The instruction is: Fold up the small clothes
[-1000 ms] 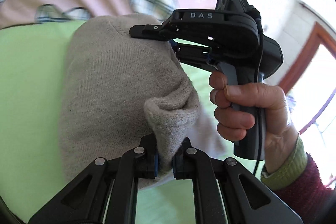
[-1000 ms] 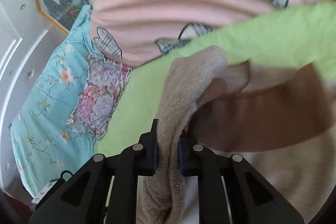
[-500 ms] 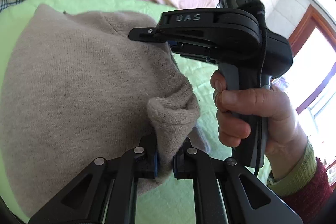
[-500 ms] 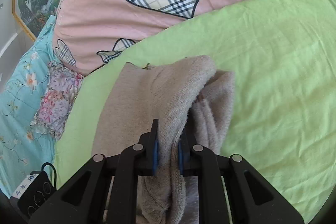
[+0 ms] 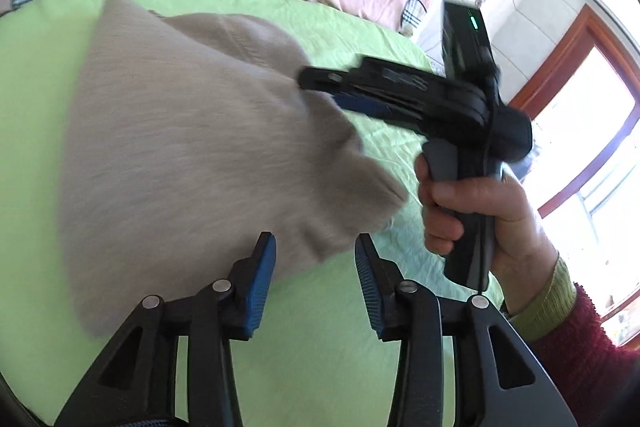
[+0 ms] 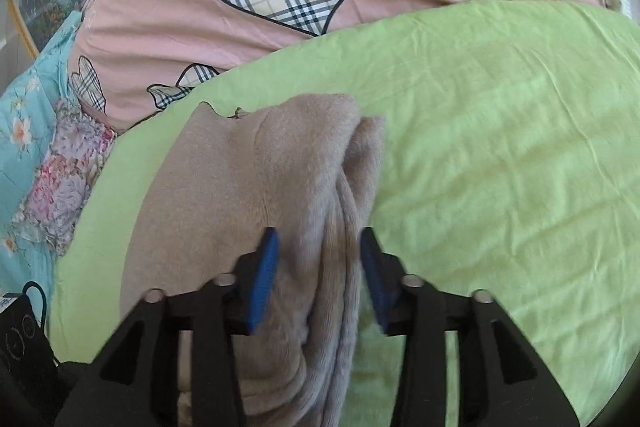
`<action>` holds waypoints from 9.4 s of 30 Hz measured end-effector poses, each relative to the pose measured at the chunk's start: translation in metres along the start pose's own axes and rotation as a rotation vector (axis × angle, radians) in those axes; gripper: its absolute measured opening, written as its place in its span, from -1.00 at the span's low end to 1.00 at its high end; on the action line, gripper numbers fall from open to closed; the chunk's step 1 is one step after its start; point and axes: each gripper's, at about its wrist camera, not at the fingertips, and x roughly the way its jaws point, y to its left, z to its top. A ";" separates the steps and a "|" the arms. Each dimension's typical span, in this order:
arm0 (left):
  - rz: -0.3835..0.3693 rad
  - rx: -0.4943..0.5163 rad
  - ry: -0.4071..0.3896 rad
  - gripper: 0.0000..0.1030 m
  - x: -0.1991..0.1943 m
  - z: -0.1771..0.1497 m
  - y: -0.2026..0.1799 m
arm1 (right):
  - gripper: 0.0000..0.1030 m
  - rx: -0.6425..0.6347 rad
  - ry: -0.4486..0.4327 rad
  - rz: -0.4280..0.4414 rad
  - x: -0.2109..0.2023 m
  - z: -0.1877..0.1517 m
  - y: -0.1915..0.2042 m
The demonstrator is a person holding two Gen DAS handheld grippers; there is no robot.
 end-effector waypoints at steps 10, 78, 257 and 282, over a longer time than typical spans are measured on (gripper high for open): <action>0.155 -0.162 -0.060 0.47 -0.037 0.020 0.091 | 0.35 0.072 0.056 0.073 -0.004 -0.019 -0.015; 0.211 -0.375 -0.113 0.25 -0.198 -0.070 0.244 | -0.83 0.022 0.138 0.357 0.093 -0.018 0.184; 0.447 -0.126 -0.097 -0.80 -0.221 -0.229 0.086 | -0.93 -0.092 0.136 0.122 -0.024 -0.207 0.159; 0.665 -0.160 -0.093 0.63 -0.253 -0.268 0.050 | 0.40 -0.183 0.112 0.081 -0.091 -0.261 0.191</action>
